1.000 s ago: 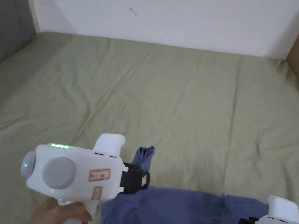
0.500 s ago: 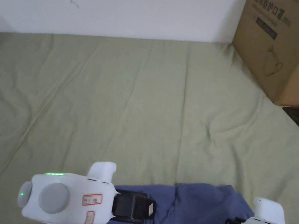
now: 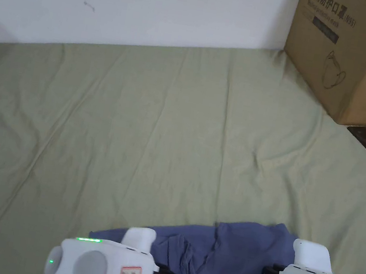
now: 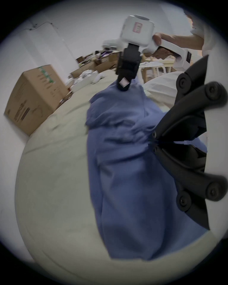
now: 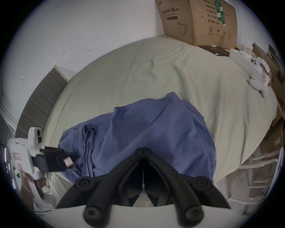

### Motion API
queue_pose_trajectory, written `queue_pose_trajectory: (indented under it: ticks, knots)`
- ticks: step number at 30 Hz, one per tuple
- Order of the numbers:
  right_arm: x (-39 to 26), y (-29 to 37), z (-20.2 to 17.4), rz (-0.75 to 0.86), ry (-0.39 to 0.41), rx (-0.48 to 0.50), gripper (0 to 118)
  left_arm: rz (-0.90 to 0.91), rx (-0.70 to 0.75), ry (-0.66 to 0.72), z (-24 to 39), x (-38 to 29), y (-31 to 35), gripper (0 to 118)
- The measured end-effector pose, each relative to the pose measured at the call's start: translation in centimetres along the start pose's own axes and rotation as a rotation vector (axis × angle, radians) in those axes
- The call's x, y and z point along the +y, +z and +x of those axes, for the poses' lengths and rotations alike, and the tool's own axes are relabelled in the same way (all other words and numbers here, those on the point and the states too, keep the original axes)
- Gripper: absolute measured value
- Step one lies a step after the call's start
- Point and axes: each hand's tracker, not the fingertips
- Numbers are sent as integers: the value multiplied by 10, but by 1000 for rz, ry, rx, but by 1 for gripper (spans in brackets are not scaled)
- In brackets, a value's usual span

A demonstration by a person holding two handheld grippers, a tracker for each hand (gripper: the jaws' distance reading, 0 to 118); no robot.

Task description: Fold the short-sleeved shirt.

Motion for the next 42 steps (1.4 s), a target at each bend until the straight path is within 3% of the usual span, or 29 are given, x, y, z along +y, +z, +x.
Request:
queue_pose_trajectory:
  ticks: [9, 14, 15, 17, 19, 20, 21, 22, 27, 30, 33, 34, 36, 37, 38, 39, 41, 42]
  knots:
    - [2, 10, 4, 11, -1, -18, 0, 34, -95, -15, 14, 5, 10, 3]
    - [2, 12, -4, 6, 10, -13, 0, 159, -204, 166, -34, -7, 58, 8]
    - [2, 11, -6, 3, 16, -13, 0, 178, -217, 211, -50, -13, 69, 18]
    - [2, 10, -12, -2, 28, -12, 0, 214, -206, 290, -82, -26, 88, 49]
    - [2, 7, -20, -9, 44, -9, 0, 248, -172, 379, -112, -40, 103, 94]
    - [2, 6, -24, -12, 53, -7, 0, 265, -167, 411, -124, -45, 106, 108]
    - [3, 4, -28, -15, 62, -4, 0, 277, -181, 436, -136, -52, 109, 117]
    - [3, 3, -32, -19, 70, -1, 0, 280, -203, 450, -146, -57, 110, 118]
    - [4, -2, -55, -36, 120, 4, 0, 272, -243, 523, -183, -72, 94, 118]
    - [4, -4, -63, -45, 135, 0, 0, 347, -364, 573, -188, -72, 86, 118]
    - [3, -6, -68, -56, 137, 4, 0, 306, -470, 601, -197, -65, 69, 117]
    - [3, -7, -70, -61, 139, 4, 0, 311, -479, 598, -197, -64, 65, 109]
    - [1, -10, -73, -79, 151, -5, 0, 291, -470, 604, -168, -58, 66, 73]
    - [0, -12, -75, -85, 152, -10, 0, 242, -389, 592, -166, -57, 59, 33]
    - [0, -13, -76, -95, 155, -9, 0, 201, -310, 557, -165, -56, 54, 11]
    - [1, -14, -78, -101, 156, -6, 0, 180, -289, 552, -167, -57, 52, 11]
    - [1, -13, -81, -103, 160, -2, 0, 232, -462, 642, -181, -59, 59, 11]
    - [2, -13, -83, -104, 168, -4, 0, 241, -453, 643, -182, -60, 63, 10]
